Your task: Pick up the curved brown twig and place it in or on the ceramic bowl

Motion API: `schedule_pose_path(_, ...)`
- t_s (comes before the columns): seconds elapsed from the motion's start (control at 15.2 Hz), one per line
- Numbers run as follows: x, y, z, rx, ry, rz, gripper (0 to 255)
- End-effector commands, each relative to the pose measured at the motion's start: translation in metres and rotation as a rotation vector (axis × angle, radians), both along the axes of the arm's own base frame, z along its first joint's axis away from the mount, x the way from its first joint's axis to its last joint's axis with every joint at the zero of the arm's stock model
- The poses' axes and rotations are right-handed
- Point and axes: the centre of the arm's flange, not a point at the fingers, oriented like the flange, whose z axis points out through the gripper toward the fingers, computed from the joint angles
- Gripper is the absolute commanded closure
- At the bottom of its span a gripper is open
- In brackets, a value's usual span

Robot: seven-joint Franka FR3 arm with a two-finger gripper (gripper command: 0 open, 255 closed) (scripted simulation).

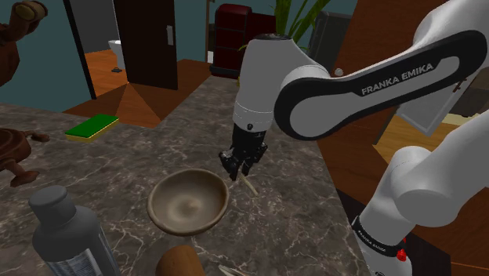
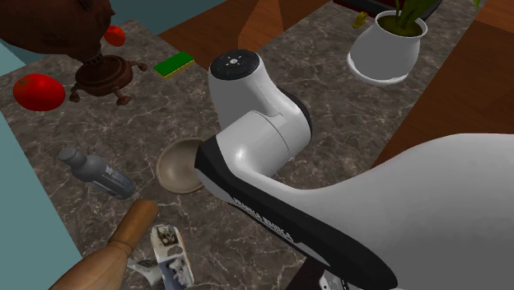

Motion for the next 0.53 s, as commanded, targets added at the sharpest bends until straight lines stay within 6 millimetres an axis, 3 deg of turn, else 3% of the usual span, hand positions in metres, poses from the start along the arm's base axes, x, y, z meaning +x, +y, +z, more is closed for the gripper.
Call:
schedule_pose_path(0.0,0.000,-0.002,-0.007,-0.006,0.013,-0.002,255)
schedule_pose_path(0.33,-0.001,-0.002,-0.005,-0.006,0.012,-0.002,255)
schedule_pose_path(0.46,-0.001,-0.002,0.005,-0.006,0.012,-0.002,255)
